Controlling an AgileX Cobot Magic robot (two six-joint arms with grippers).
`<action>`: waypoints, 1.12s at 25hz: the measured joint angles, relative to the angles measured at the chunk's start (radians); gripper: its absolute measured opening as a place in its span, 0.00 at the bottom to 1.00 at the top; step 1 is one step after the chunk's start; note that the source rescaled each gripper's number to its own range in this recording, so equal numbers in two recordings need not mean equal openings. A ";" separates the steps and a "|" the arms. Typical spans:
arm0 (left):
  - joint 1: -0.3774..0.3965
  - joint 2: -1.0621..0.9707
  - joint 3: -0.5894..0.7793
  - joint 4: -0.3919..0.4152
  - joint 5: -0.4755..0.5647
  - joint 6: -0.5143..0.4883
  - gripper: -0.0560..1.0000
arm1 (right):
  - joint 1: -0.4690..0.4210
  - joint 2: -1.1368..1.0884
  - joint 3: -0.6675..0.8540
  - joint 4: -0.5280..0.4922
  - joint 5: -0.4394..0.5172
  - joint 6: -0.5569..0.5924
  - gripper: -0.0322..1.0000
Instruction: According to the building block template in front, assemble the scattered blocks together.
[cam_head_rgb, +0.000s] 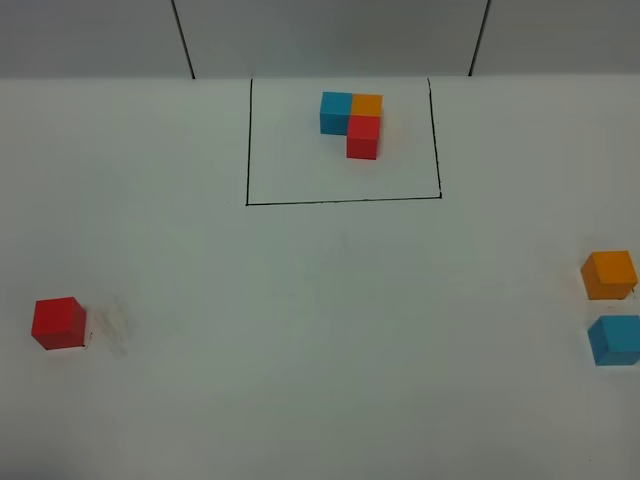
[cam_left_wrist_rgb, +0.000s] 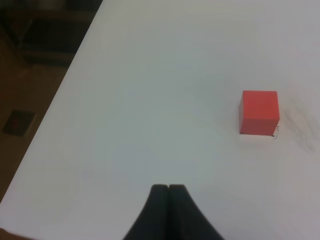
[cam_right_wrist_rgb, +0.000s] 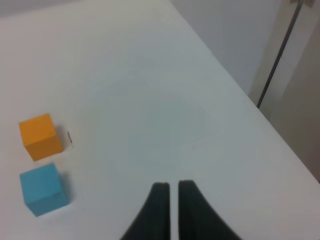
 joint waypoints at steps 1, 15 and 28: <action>0.000 0.000 0.000 0.000 0.000 0.000 0.05 | 0.000 0.000 0.000 0.000 0.000 0.000 0.03; 0.000 0.000 0.000 0.000 0.000 0.000 0.05 | 0.000 0.000 0.000 0.000 0.000 0.000 0.03; 0.000 0.000 0.000 0.000 0.000 0.000 0.05 | 0.000 0.000 0.000 0.000 0.000 0.000 0.03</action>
